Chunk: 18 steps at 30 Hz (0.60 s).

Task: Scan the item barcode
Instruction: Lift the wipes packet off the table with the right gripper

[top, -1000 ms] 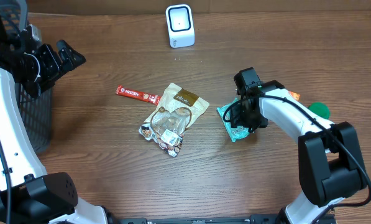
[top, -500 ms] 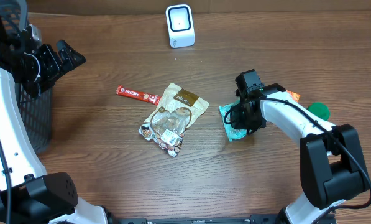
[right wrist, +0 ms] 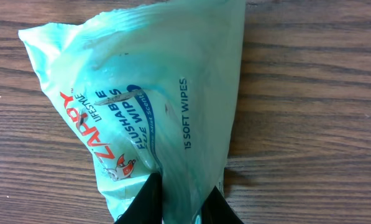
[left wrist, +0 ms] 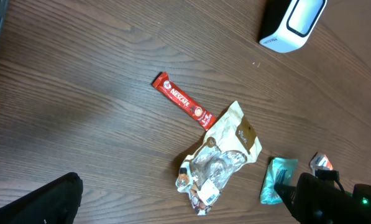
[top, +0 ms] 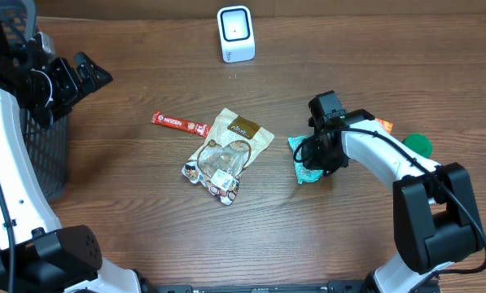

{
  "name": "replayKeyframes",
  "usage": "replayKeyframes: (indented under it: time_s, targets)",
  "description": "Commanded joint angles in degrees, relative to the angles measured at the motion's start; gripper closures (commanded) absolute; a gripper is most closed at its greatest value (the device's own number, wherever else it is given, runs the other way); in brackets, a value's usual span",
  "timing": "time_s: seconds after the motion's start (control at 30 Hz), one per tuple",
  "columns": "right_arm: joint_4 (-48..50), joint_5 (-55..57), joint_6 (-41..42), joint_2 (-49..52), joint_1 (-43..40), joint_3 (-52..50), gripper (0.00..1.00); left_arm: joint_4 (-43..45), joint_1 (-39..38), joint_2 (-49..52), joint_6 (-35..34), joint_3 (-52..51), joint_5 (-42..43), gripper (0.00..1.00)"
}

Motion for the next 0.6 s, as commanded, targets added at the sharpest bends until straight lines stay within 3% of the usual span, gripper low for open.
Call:
replayKeyframes:
  time_s: [0.0, 0.3, 0.57]
  targets:
    - [-2.3, 1.2, -0.1, 3.7, 0.1, -1.5, 0.96, 0.1, -0.4, 0.1, -0.4, -0.1, 0.0, 0.01]
    - [-14.7, 9.4, 1.0, 3.6, 0.2, 11.9, 0.96, 0.1, -0.4, 0.1, -0.3, -0.1, 0.0, 0.0]
    - [-19.6, 33.5, 15.3, 3.6, 5.8, 14.8, 0.96, 0.1, -0.4, 0.1, -0.4, -0.1, 0.0, 0.0]
